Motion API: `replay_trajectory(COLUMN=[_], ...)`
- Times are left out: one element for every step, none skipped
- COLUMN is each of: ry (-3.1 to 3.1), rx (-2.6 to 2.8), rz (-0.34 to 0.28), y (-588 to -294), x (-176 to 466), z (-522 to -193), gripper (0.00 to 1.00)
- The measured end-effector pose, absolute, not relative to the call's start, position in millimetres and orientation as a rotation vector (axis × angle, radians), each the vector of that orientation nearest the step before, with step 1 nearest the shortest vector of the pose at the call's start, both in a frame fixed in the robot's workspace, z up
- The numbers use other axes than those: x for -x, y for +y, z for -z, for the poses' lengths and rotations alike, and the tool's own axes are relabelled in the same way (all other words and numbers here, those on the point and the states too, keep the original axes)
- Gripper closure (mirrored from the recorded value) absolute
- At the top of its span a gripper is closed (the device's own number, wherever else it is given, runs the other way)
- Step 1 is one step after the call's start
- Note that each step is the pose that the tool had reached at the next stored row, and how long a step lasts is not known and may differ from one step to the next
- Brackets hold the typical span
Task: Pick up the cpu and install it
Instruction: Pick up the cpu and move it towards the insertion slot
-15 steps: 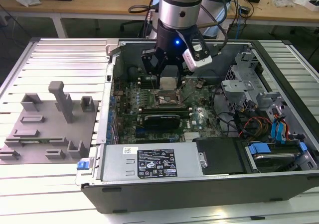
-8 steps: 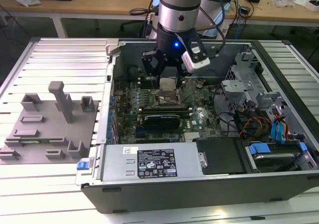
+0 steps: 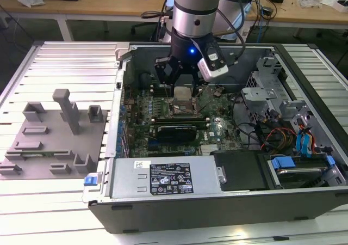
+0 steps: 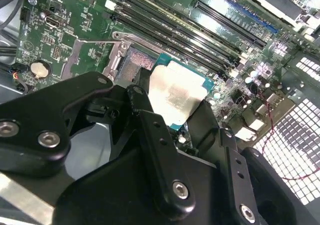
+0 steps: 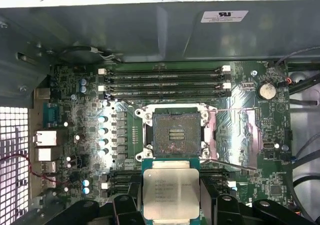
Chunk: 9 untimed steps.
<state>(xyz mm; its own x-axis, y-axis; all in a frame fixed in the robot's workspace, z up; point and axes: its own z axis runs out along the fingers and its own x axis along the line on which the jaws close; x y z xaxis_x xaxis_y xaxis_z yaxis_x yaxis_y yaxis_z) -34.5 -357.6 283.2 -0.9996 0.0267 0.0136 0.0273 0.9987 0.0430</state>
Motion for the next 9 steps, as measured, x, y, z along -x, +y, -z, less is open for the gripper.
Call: replay_trajectory(ry=[-3.128, -3.128, -3.128, -3.128, -3.128, -3.128, -3.128, -3.128, -3.128], rx=[0.042, 0.042, 0.043, 0.042, 0.042, 0.042, 0.042, 0.042, 0.042], rz=[0.067, 0.067, 0.067, 0.067, 0.068, 0.068, 0.068, 0.068, 0.068], y=[-357.5, -357.3, -356.9, -356.1, -355.4, -353.4, -352.2, -351.0, -348.8], x=[34.5, 34.5, 34.6, 34.6, 34.5, 34.5, 34.5, 34.5, 34.5], z=[-281.7, -281.0, -280.2, -279.2, -278.5, -277.4, -276.9, -276.4, -275.6], gripper=[0.45, 0.45, 0.45, 0.45, 0.45, 0.45, 0.45, 0.45, 0.45])
